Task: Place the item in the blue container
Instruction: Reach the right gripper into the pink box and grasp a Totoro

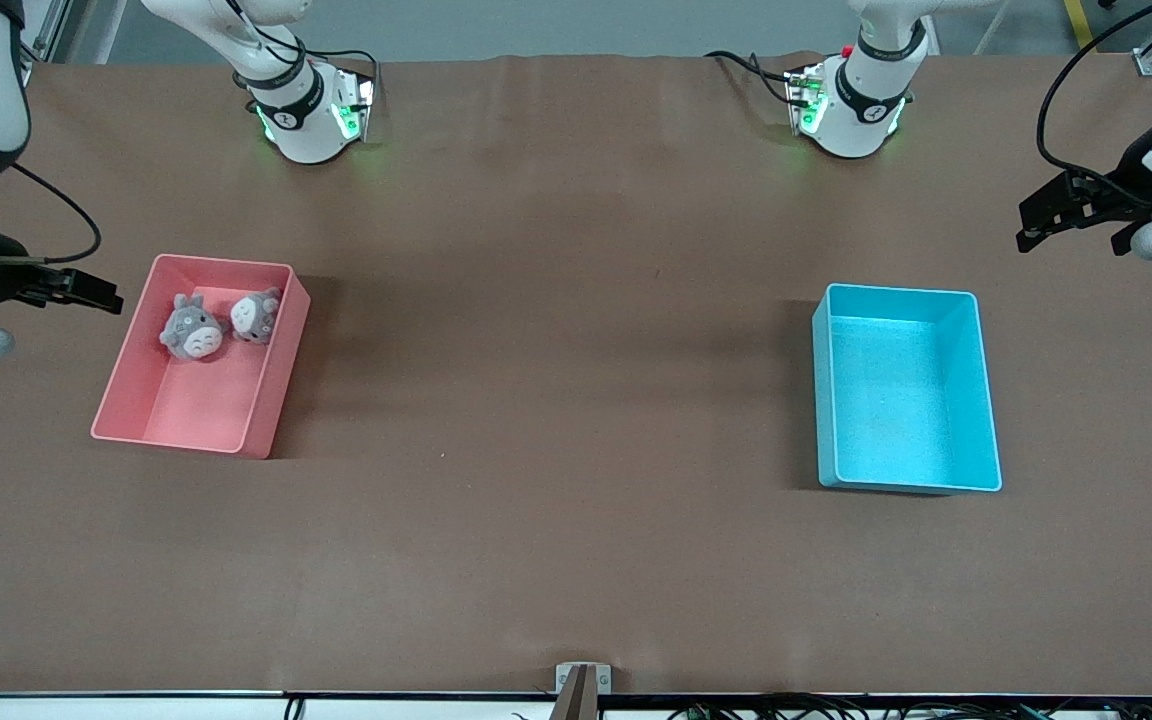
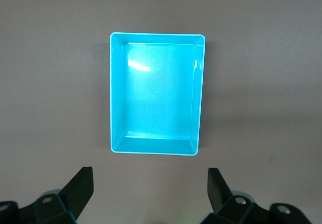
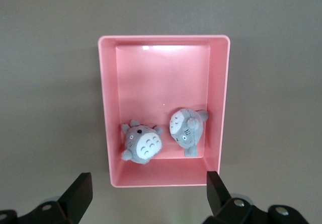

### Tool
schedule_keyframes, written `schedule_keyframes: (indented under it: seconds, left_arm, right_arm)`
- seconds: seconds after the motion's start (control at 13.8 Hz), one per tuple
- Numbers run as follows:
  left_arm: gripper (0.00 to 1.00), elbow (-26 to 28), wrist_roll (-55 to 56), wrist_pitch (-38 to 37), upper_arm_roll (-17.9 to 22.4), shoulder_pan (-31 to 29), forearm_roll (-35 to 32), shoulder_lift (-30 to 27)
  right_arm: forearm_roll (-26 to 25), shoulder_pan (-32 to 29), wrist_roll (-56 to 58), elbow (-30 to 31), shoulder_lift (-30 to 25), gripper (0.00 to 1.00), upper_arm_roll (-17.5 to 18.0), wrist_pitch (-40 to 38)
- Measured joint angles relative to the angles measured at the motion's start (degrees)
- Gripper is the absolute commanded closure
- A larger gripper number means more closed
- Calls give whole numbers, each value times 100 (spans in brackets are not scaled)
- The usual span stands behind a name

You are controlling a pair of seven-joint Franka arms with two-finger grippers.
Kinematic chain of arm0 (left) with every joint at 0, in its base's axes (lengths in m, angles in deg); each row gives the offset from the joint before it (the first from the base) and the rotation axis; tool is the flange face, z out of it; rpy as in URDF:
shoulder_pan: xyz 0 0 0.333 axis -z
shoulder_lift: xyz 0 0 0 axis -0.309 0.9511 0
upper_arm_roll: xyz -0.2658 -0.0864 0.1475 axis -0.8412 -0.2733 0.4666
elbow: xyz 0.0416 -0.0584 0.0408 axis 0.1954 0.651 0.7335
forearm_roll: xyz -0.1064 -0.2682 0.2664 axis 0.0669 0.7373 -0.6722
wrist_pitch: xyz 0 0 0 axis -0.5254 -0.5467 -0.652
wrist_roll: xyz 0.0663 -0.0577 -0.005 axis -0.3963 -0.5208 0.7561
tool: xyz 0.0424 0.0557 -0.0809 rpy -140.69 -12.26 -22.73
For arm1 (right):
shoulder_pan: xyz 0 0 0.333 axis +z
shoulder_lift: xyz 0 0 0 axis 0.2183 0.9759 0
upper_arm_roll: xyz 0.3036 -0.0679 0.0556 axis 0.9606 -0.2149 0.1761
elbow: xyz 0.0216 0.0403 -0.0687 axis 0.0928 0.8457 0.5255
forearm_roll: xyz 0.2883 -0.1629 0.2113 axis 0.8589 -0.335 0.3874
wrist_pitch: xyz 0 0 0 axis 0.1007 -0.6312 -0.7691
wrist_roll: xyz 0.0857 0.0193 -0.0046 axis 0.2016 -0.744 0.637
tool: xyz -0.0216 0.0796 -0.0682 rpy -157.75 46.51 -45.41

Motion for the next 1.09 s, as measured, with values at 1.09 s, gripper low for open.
schedule_keyframes:
  seconds: [1.09]
  left_arm:
    - [0, 58, 0, -1, -13, 4, 0, 36]
  right_arm:
    - [-95, -902, 216, 3267, 185, 0, -24, 3996]
